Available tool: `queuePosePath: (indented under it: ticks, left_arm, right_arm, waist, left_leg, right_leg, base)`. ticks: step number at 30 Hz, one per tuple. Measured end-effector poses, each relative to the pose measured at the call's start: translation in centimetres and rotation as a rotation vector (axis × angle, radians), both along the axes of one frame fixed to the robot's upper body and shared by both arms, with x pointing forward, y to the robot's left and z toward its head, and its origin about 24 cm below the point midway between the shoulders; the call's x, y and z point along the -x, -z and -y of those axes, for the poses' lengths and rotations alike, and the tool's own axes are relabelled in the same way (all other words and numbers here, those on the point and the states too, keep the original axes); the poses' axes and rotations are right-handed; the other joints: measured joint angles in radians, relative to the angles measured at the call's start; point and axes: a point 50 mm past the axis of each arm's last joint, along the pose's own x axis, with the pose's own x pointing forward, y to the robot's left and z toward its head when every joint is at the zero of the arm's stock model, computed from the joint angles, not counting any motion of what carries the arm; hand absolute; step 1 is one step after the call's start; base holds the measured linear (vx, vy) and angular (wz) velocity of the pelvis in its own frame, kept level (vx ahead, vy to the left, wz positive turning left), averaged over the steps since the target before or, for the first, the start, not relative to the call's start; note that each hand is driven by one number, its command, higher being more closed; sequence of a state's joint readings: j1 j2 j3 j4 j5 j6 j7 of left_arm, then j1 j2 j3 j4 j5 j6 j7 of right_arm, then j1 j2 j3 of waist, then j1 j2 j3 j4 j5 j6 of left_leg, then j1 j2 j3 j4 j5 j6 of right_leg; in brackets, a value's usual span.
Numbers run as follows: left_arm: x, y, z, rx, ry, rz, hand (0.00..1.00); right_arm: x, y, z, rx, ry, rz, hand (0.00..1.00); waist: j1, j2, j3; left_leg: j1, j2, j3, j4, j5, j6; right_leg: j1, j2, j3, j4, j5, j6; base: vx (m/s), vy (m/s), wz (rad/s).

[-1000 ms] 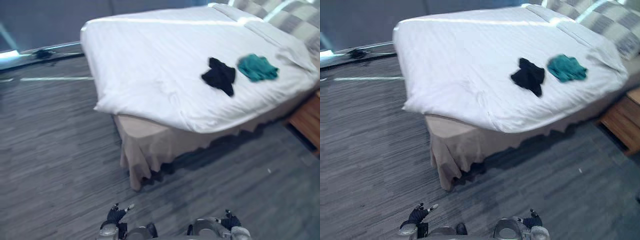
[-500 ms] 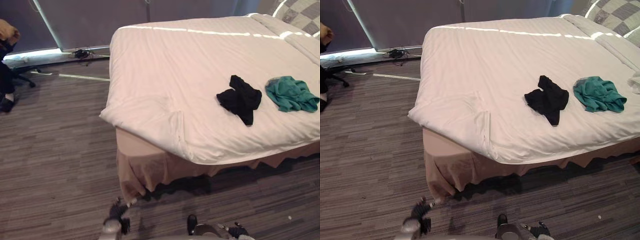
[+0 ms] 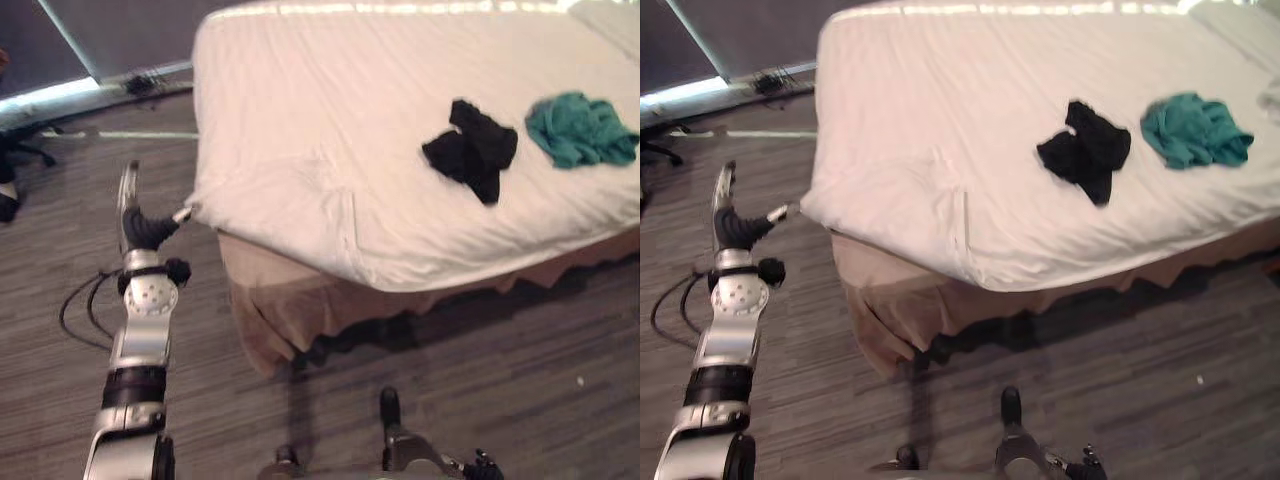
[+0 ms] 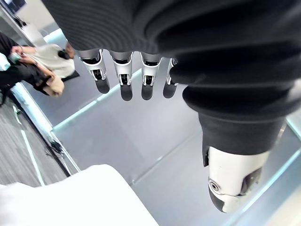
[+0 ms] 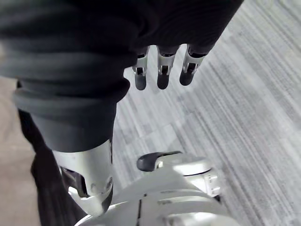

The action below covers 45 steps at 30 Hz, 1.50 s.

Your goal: Tidy the bed and pick cloth on bed and put in laundry

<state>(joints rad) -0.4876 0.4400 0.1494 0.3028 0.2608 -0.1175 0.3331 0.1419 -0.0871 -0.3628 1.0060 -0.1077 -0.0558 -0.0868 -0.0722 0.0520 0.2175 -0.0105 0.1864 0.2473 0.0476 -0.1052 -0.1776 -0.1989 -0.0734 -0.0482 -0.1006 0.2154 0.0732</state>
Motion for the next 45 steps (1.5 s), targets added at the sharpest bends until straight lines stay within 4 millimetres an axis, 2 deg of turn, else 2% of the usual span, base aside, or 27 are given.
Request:
queuePosePath:
  ticks: [2,3,5,7,9,10,11,13,18,21,26,28,29,30,32,33,34,35,36,37,38,39,40,41,42,44,45]
  left_arm:
    - [-1.8,-2.7,1.0,-0.068,0.025,0.034,0.0]
    - [-3.6,-5.2,1.3,-0.118,0.014,0.037,0.0]
    - [-4.4,-6.5,1.3,-0.125,0.003,0.037,0.0]
    - [-5.4,-8.8,1.3,-0.139,-0.025,0.045,0.0]
    - [-6.1,-10.9,1.3,-0.167,-0.055,0.051,0.0]
    - [-6.3,-12.6,1.1,-0.196,-0.078,0.06,1.0]
    - [-6.4,-13.8,0.8,-0.215,-0.1,0.066,1.0]
    - [-6.6,-14.3,0.5,-0.228,-0.125,0.046,1.0]
    - [-6.8,-13.8,0.3,-0.317,-0.155,-0.008,1.0]
    - [-7.1,-12.6,0.7,-0.371,-0.136,-0.067,1.0]
    - [-6.8,-5.0,0.3,-0.411,-0.095,-0.252,1.0]
    - [-5.3,0.6,-0.5,-0.404,-0.072,-0.367,1.0]
    - [-4.8,1.8,-0.8,-0.395,-0.073,-0.393,1.0]
    - [-2.4,6.9,-2.4,-0.335,-0.087,-0.534,0.0]
    - [-0.8,9.5,-3.5,-0.284,-0.112,-0.611,0.0]
    - [3.4,14.8,-5.6,-0.176,-0.181,-0.773,0.0]
    - [3.6,15.0,-5.7,-0.168,-0.185,-0.78,0.0]
    - [6.0,17.7,-5.9,-0.083,-0.203,-0.847,0.0]
    - [6.8,18.6,-5.7,-0.052,-0.207,-0.869,0.0]
    - [9.0,20.8,-5.6,0.021,-0.237,-0.936,0.0]
    - [12.2,23.1,-6.1,0.118,-0.306,-1.015,0.0]
    - [13.5,23.8,-6.5,0.164,-0.347,-1.039,0.0]
    - [17.6,25.3,-7.9,0.272,-0.484,-1.096,0.0]
    - [19.1,25.7,-8.3,0.311,-0.535,-1.111,0.0]
    - [21.5,26.4,-8.7,0.377,-0.614,-1.128,0.0]
    - [27.4,28.2,-8.2,0.557,-0.786,-1.176,0.0]
    - [28.6,28.7,-7.7,0.592,-0.808,-1.196,0.0]
  right_arm:
    - [-1.5,-0.3,-0.1,0.001,-0.01,0.036,0.0]
    - [-3.5,-0.8,-0.2,0.002,-0.02,0.095,0.0]
    - [-4.3,-1.1,-0.3,0.005,-0.03,0.12,0.0]
    - [-5.8,-1.7,-0.4,0.017,-0.037,0.173,0.0]
    - [-6.9,-2.0,-0.8,0.015,-0.045,0.213,0.0]
    - [-7.9,-2.4,-1.2,0.011,-0.048,0.248,0.0]
    - [-8.8,-2.7,-1.6,0.011,-0.061,0.278,0.0]
    - [-9.5,-3.0,-2.1,0.002,-0.07,0.309,0.0]
    - [-9.8,-3.4,-2.3,-0.005,-0.06,0.348,0.0]
    - [-10.0,-4.0,-2.1,0.002,-0.056,0.389,0.0]
    - [-10.6,-5.0,-0.6,0.045,-0.053,0.434,0.0]
    - [-11.1,-6.4,1.4,0.116,-0.013,0.48,0.0]
    - [-11.4,-7.0,2.0,0.135,0.005,0.5,0.0]
    - [-12.2,-9.3,4.1,0.218,0.043,0.586,0.0]
    - [-12.7,-10.7,5.0,0.266,0.051,0.635,0.0]
    - [-13.7,-13.4,6.4,0.357,0.038,0.724,1.0]
    - [-13.8,-13.6,6.4,0.362,0.037,0.731,1.0]
    - [-14.3,-15.1,7.0,0.414,0.02,0.776,1.0]
    - [-14.4,-15.6,7.2,0.434,0.015,0.787,1.0]
    - [-14.7,-16.5,7.4,0.468,0.008,0.813,1.0]
    - [-15.3,-17.6,7.4,0.498,-0.009,0.85,1.0]
    - [-15.5,-18.0,7.4,0.51,-0.018,0.86,1.0]
    - [-16.0,-18.7,7.5,0.529,-0.039,0.882,1.0]
    - [-16.2,-19.0,7.4,0.535,-0.051,0.889,1.0]
    - [-16.6,-19.4,7.2,0.547,-0.081,0.897,1.0]
    - [-18.8,-20.7,5.6,0.545,-0.181,0.948,1.0]
    - [-19.4,-21.1,4.9,0.54,-0.211,0.967,1.0]
  waist:
    - [-0.013,-0.013,0.035]
    - [-0.032,-0.026,0.077]
    - [-0.038,-0.032,0.095]
    - [-0.057,-0.035,0.142]
    - [-0.061,-0.04,0.177]
    - [-0.066,-0.048,0.207]
    - [-0.075,-0.055,0.229]
    - [-0.079,-0.06,0.25]
    - [-0.074,-0.064,0.263]
    - [-0.05,-0.064,0.262]
    - [-0.048,-0.061,0.241]
    - [-0.043,-0.057,0.189]
    - [-0.041,-0.056,0.186]
    - [-0.028,-0.049,0.153]
    - [-0.023,-0.046,0.134]
    - [-0.018,-0.042,0.089]
    - [-0.017,-0.042,0.088]
    - [-0.003,-0.044,0.07]
    - [0.005,-0.043,0.059]
    - [0.012,-0.044,0.036]
    - [0.026,-0.046,0.016]
    - [0.032,-0.047,0.015]
    - [0.047,-0.051,0.001]
    - [0.054,-0.051,-0.005]
    - [0.069,-0.051,-0.012]
    - [0.099,-0.053,-0.018]
    - [0.108,-0.052,-0.02]
  left_leg:
    - [-0.054,-0.001,0.006,0.016,0.006,-0.008]
    - [-0.095,0.0,0.013,0.029,0.01,-0.013]
    - [-0.119,0.003,0.023,0.036,0.01,-0.013]
    - [-0.15,0.005,0.028,0.045,0.01,-0.013]
    - [-0.189,0.006,0.028,0.065,0.01,-0.012]
    - [-0.213,0.006,0.028,0.078,0.01,-0.012]
    - [-0.234,0.005,0.028,0.088,0.01,-0.012]
    - [-0.248,0.006,0.029,0.096,0.008,-0.01]
    - [-0.255,0.013,0.046,0.104,0.004,-0.005]
    - [-0.249,0.023,0.058,0.134,-0.011,0.004]
    - [-0.201,0.032,0.053,0.172,-0.049,0.019]
    - [-0.171,0.023,0.05,0.163,-0.047,0.017]
    - [-0.154,0.022,0.05,0.16,-0.047,0.017]
    - [-0.101,0.017,0.053,0.141,-0.047,0.017]
    - [-0.08,0.016,0.051,0.131,-0.047,0.017]
    - [-0.06,0.008,0.036,0.116,-0.045,0.015]
    - [-0.056,0.007,0.035,0.115,-0.045,0.015]
    - [-0.027,0.006,0.027,0.097,-0.04,0.011]
    - [-0.018,0.006,0.025,0.091,-0.038,0.011]
    - [-0.003,0.005,0.015,0.079,-0.035,0.008]
    - [0.018,0.005,0.003,0.06,-0.029,0.005]
    - [0.027,0.005,0.0,0.054,-0.028,0.003]
    - [0.029,0.005,-0.018,0.044,-0.02,0.003]
    - [0.03,0.003,-0.026,0.035,-0.013,0.005]
    - [0.032,0.0,-0.04,0.022,-0.003,0.006]
    - [0.042,-0.012,-0.071,-0.011,0.022,0.011]
    - [0.041,-0.015,-0.079,-0.017,0.026,0.012]
  right_leg:
    - [-0.055,-0.002,0.021,0.0,0.02,0.0]
    - [-0.099,0.001,0.031,0.0,0.037,-0.008]
    - [-0.125,0.004,0.043,0.001,0.043,-0.004]
    - [-0.157,0.008,0.052,0.001,0.06,-0.013]
    - [-0.191,0.007,0.061,0.001,0.07,-0.01]
    - [-0.211,0.006,0.07,0.001,0.078,-0.008]
    - [-0.228,0.004,0.074,0.001,0.081,-0.007]
    - [-0.246,0.004,0.079,0.001,0.085,-0.001]
    - [-0.251,0.006,0.1,0.001,0.088,0.002]
    - [-0.237,0.007,0.11,0.001,0.093,0.013]
    - [-0.155,0.004,0.103,0.001,0.065,0.047]
    - [-0.128,-0.002,0.101,0.001,0.064,0.044]
    - [-0.113,-0.002,0.1,0.001,0.063,0.043]
    - [-0.07,-0.003,0.1,0.001,0.054,0.029]
    - [-0.051,-0.004,0.093,0.001,0.049,0.025]
    - [-0.027,-0.008,0.075,0.001,0.04,0.021]
    - [-0.024,-0.008,0.074,0.001,0.039,0.02]
    - [0.002,-0.008,0.064,0.001,0.032,0.021]
    - [0.01,-0.009,0.059,0.001,0.029,0.023]
    - [0.028,-0.009,0.047,0.001,0.022,0.018]
    - [0.046,-0.009,0.034,0.001,0.013,0.012]
    - [0.056,-0.009,0.028,0.001,0.01,0.014]
    - [0.066,-0.012,0.006,0.001,0.001,0.014]
    - [0.069,-0.014,-0.003,0.001,-0.003,0.018]
    - [0.074,-0.018,-0.017,0.0,-0.004,0.016]
    - [0.09,-0.032,-0.049,0.0,-0.005,0.017]
    - [0.092,-0.035,-0.055,0.0,-0.006,0.017]
  base:
    - [-0.1,-0.056,-0.2]
    - [-0.07,-0.06,-0.22]
    - [-0.06,-0.057,-0.19]
    - [-0.05,-0.033,-0.13]
    - [-0.04,0.012,-0.04]
    - [-0.06,0.037,0.04]
    - [-0.05,0.034,0.06]
    - [-0.04,0.045,0.01]
    - [-0.03,0.043,-0.02]
    - [-0.05,0.03,-0.08]
    - [-0.06,0.033,-0.01]
    - [-0.02,0.035,0.03]
    - [0.0,0.039,-0.05]
    - [0.0,0.031,-0.04]
    - [0.0,0.009,0.1]
    - [0.0,0.014,0.19]
    - [0.0,0.016,0.23]
    - [0.0,0.007,0.1]
    - [0.0,0.01,0.2]
    - [0.01,0.009,0.23]
    - [0.02,0.007,0.25]
    - [0.02,-0.003,0.34]
    - [0.01,-0.011,0.33]
    - [0.01,-0.013,0.45]
    - [0.01,-0.006,0.42]
    - [0.01,0.005,0.47]
    - [-0.02,0.01,0.35]
